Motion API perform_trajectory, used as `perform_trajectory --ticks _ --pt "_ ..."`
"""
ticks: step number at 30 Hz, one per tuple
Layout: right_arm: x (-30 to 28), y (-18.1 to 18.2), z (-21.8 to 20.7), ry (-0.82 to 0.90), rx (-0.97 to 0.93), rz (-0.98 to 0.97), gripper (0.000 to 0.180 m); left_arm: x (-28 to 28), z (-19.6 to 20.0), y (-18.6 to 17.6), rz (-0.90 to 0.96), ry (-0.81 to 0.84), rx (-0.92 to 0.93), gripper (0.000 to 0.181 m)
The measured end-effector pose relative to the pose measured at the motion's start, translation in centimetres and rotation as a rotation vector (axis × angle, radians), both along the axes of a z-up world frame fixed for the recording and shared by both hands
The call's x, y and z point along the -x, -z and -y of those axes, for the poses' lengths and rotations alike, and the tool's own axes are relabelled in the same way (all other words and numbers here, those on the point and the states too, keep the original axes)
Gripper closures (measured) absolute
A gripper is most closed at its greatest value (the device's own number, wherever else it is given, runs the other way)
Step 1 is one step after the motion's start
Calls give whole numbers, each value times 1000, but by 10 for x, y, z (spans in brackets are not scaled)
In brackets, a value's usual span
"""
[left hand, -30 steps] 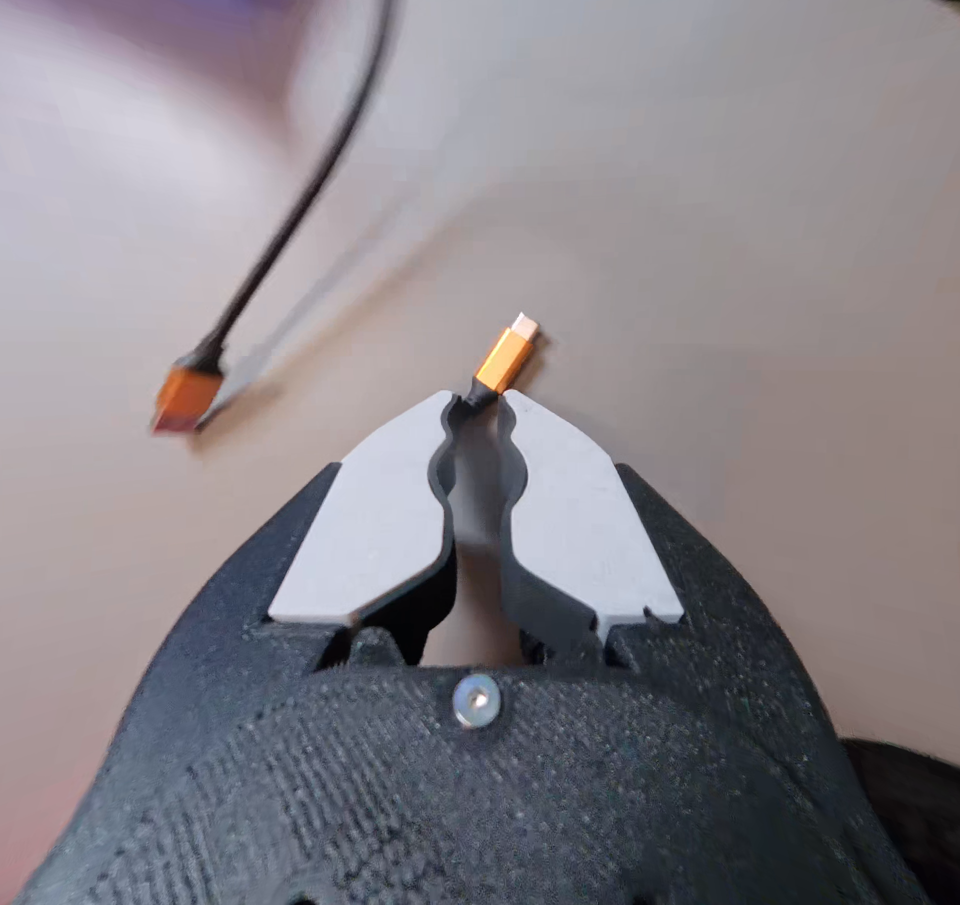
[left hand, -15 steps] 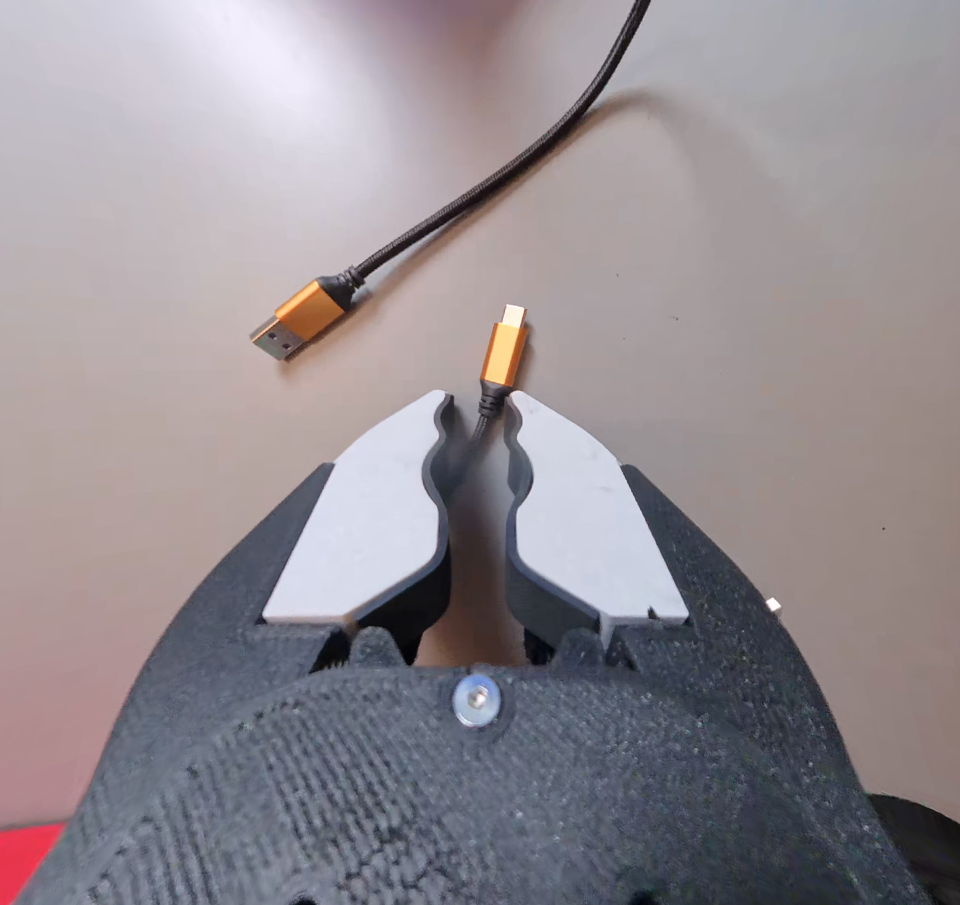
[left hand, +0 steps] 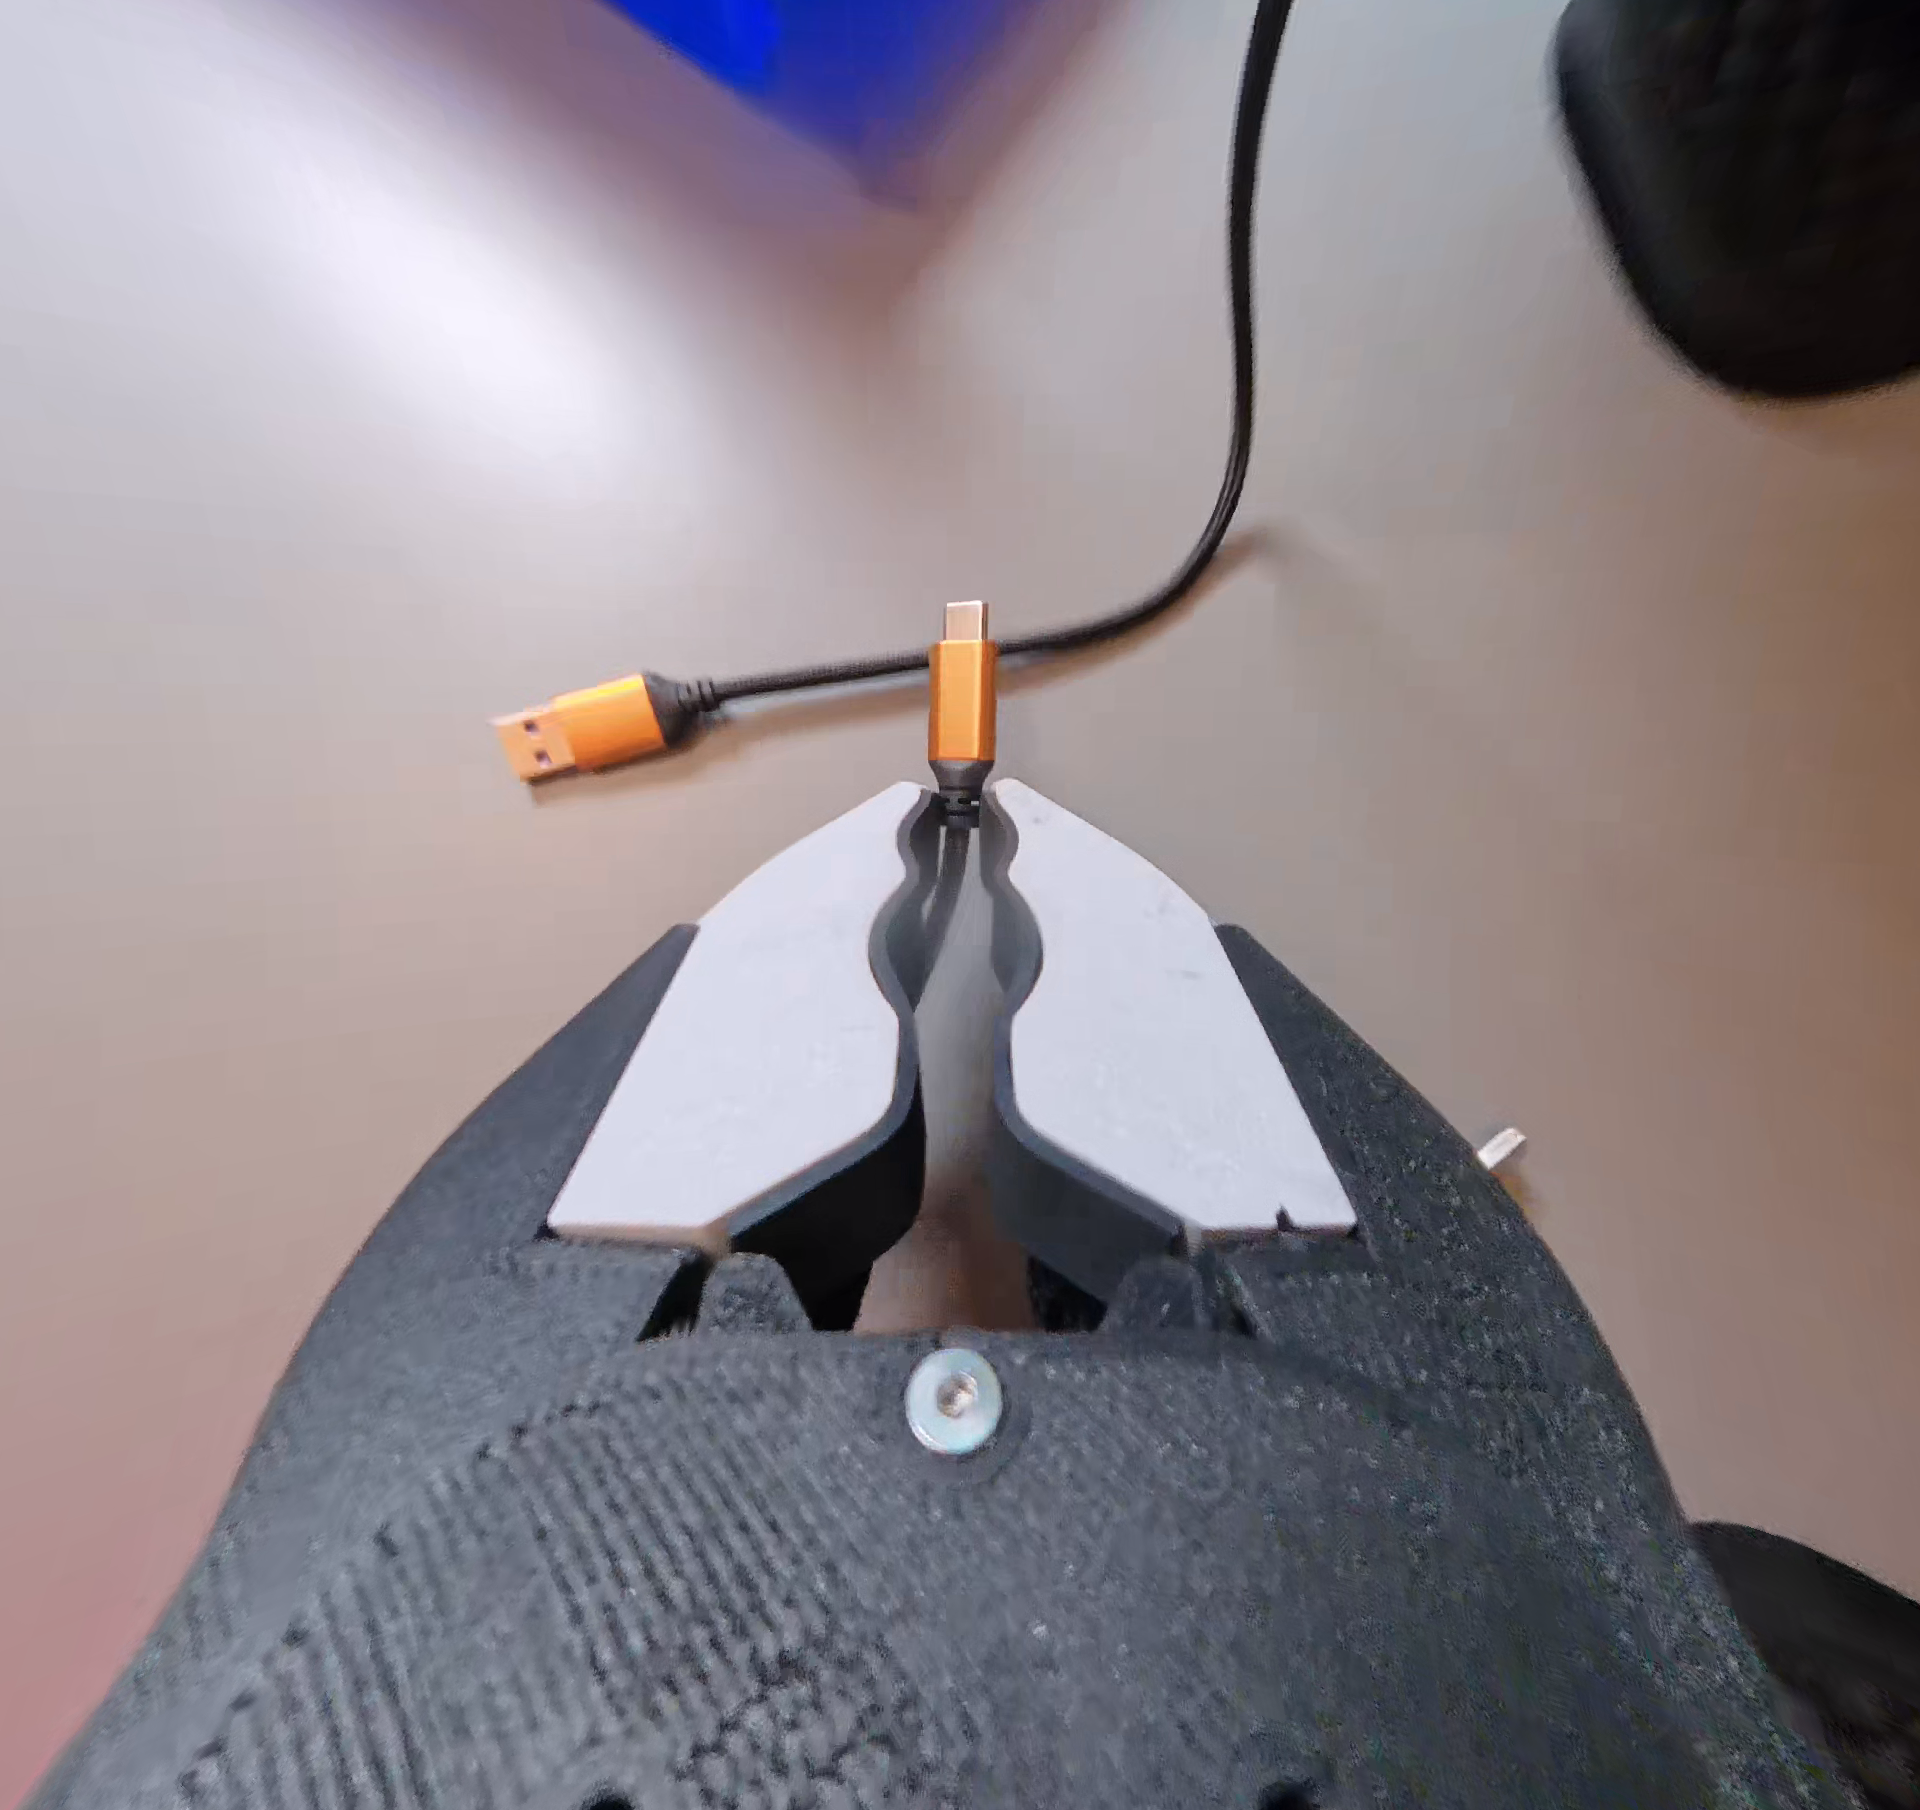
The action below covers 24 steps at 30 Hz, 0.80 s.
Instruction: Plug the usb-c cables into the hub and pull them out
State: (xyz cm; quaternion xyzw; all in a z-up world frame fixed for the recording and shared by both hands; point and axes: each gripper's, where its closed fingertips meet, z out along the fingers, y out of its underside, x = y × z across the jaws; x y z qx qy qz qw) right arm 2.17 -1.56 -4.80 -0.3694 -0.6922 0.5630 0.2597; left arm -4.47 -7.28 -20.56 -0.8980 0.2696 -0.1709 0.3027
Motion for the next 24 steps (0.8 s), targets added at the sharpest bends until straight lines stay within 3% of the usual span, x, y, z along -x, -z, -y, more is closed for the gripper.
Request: perform_trajectory --ticks 5,10,14,19,24 --pt "5 15 7 -27 -20 51 171 -13 3 -41 254 11 -50 173" --pt "1 29 29 -137 -85 47 171 -37 16 -77 591 72 25 173" --pt "-4 37 44 -211 -155 47 171 -52 25 -96 700 142 44 173" --pt "-4 37 53 -241 -160 40 171 -57 24 -97 664 135 38 173" --pt "2 41 44 -182 -113 119 171 -43 3 -87 393 -1 -92 173"
